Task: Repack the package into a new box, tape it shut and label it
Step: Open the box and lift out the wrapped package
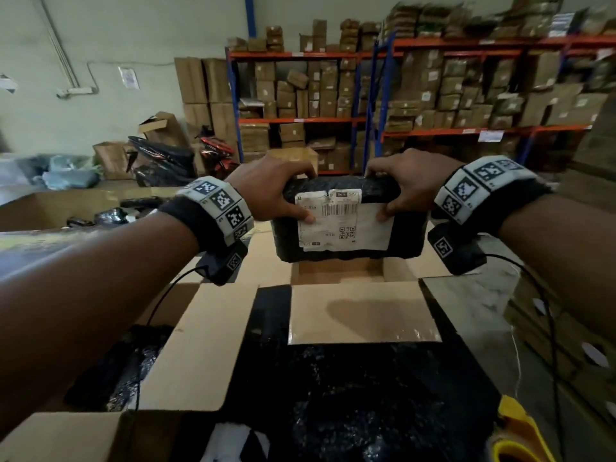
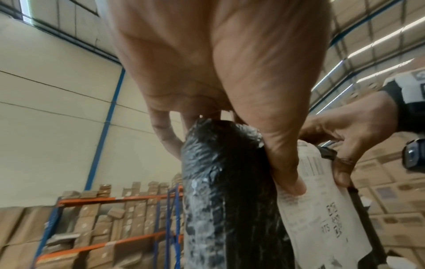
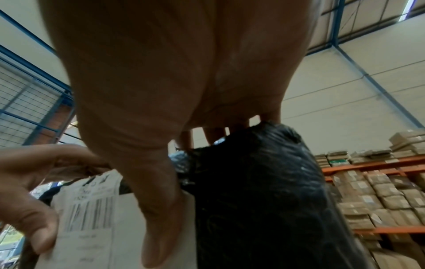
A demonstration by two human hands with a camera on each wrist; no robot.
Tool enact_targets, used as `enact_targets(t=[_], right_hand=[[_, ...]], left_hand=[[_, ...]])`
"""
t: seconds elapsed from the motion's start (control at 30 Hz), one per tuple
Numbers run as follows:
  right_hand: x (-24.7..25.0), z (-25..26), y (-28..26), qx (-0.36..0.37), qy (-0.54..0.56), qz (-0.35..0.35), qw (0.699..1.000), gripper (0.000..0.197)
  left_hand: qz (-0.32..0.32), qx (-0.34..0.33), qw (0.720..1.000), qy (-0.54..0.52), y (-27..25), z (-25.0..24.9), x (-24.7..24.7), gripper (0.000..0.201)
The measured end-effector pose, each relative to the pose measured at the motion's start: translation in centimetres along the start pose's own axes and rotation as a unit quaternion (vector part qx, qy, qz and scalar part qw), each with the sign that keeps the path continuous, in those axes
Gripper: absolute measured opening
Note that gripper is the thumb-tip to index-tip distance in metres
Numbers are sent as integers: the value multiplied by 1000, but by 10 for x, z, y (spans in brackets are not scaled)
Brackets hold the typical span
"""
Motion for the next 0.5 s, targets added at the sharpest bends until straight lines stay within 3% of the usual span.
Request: enact_targets(t=[0.23, 0.5], right_hand=[[-44, -54, 54, 2, 25, 21, 999, 60], [-84, -63, 120, 7, 54, 69, 996, 63]], left_hand=[[33, 60, 997, 32, 68, -1, -41, 69], [105, 112, 988, 31, 117, 31, -87, 71]])
Point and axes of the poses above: each hand's wrist, its own y-axis towards the middle knuckle, its own x-axis out of the back of the hand, z = x × y, the point moved 10 cm from there along y, towards the middle knuckle, and after that the axes turned 12 degrees about z, right-handed, at the moved point
